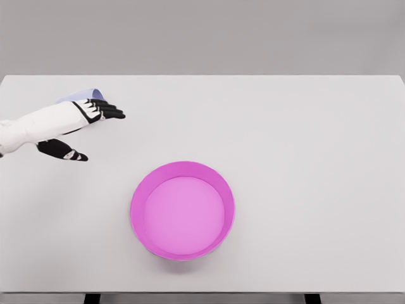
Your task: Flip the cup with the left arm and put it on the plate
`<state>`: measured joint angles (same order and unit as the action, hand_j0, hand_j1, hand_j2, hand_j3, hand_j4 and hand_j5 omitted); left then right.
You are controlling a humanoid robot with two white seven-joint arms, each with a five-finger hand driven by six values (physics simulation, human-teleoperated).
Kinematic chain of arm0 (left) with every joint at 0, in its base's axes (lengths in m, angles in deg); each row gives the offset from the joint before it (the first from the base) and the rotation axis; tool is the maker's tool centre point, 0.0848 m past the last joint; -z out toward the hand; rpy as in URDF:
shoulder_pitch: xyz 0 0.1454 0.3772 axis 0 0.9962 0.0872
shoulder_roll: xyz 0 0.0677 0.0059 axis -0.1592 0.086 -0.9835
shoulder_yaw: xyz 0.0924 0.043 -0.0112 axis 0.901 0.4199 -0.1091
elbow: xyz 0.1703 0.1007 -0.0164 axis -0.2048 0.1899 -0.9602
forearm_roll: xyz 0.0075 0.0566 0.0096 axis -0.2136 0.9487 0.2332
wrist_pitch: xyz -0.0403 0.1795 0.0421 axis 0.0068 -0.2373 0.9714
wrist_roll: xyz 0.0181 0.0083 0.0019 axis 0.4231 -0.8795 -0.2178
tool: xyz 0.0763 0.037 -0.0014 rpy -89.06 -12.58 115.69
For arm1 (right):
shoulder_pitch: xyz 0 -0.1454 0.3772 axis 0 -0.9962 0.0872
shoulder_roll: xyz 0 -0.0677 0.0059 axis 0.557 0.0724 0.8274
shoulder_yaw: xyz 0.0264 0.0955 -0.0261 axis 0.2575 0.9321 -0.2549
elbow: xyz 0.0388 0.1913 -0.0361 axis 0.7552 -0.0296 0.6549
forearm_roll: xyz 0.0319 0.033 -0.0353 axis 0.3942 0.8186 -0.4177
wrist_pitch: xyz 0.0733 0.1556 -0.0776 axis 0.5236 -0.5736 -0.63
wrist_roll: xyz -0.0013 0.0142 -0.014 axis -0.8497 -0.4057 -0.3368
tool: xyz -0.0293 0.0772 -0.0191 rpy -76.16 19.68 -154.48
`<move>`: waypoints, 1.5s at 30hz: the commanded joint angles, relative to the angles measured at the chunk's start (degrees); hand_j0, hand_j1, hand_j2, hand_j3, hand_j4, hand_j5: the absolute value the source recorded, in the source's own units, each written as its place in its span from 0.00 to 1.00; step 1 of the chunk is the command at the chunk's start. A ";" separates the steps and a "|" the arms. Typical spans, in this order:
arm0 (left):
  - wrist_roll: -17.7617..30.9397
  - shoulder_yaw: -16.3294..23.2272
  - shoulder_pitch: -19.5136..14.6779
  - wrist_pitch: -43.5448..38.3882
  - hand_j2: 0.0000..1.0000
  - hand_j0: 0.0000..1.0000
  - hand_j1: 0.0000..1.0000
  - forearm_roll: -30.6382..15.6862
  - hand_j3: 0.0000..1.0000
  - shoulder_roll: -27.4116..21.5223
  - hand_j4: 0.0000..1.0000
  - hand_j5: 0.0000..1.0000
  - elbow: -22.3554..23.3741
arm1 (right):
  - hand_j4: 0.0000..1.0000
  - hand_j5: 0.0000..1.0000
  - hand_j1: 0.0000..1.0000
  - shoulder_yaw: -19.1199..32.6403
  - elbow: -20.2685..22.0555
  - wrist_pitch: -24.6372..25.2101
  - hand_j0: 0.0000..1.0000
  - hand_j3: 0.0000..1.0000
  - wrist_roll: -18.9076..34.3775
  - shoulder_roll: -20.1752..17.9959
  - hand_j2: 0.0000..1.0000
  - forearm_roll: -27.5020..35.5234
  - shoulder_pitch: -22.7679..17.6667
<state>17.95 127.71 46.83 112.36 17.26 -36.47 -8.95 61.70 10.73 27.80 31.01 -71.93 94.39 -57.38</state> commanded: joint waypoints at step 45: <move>13.24 -4.27 -11.87 -8.43 1.00 1.00 1.00 -2.22 1.00 21.31 1.00 1.00 36.26 | 1.00 1.00 1.00 0.06 0.04 0.01 1.00 1.00 -0.01 -0.01 1.00 0.00 -0.18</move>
<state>31.29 123.46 34.87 104.13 15.16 -15.97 26.21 61.76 10.77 27.81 31.00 -71.93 94.41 -57.56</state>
